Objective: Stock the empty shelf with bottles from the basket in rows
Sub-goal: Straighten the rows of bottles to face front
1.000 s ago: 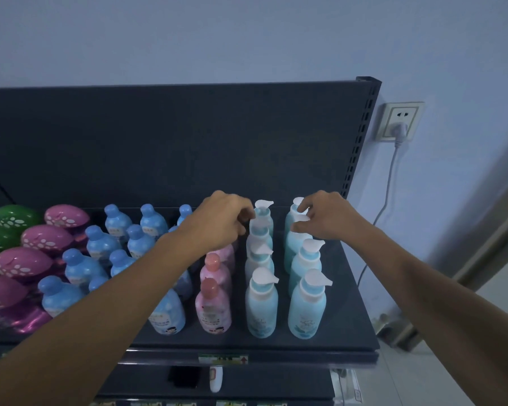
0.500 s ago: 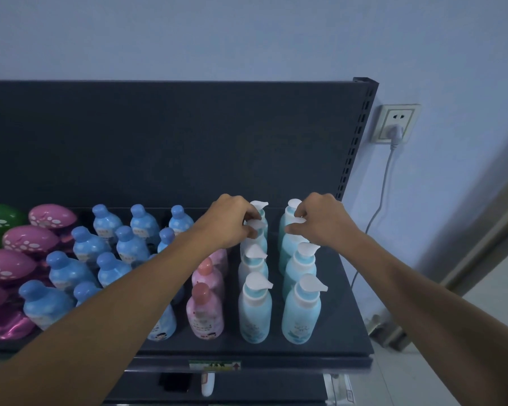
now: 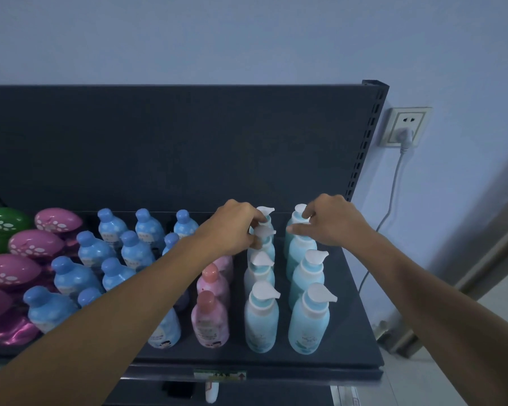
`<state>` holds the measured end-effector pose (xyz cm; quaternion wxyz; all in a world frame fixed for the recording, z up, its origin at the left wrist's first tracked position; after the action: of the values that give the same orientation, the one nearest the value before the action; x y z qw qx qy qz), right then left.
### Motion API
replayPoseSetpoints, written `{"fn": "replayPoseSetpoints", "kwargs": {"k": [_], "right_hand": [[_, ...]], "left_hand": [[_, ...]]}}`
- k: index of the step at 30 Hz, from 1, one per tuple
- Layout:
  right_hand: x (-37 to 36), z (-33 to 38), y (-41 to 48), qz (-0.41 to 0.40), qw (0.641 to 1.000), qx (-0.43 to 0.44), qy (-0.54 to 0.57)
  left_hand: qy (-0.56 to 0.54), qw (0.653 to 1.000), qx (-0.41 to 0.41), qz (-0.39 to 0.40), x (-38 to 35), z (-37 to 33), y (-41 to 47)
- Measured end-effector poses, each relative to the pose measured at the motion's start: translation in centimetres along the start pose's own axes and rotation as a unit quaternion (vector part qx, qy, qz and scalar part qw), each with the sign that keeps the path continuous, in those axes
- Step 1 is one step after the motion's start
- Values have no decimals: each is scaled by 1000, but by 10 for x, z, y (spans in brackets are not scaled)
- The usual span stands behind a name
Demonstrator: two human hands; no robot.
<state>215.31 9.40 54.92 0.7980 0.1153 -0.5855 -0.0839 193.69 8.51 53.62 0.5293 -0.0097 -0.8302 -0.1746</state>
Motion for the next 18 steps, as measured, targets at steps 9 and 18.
{"fn": "replayPoseSetpoints", "kwargs": {"k": [9,18], "right_hand": [[-2,1,32,-41,998,-17,45],[-24,-4,41,-4,998,-38,56]], "left_hand": [[-13,999,24,-43,8,13,37],[-22,999,15,-40,-11,10,50]]}}
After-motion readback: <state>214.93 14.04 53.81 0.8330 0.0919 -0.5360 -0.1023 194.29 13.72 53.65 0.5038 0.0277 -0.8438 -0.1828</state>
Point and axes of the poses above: each hand's wrist, its own y-axis towards the middle knuckle, its own x-axis out of the back of the hand, z = x × y, the point moved 1 cm from there along y, towards the middle knuckle, and after that the axes turned 15 degrees about -z, right-handed, at the moved point
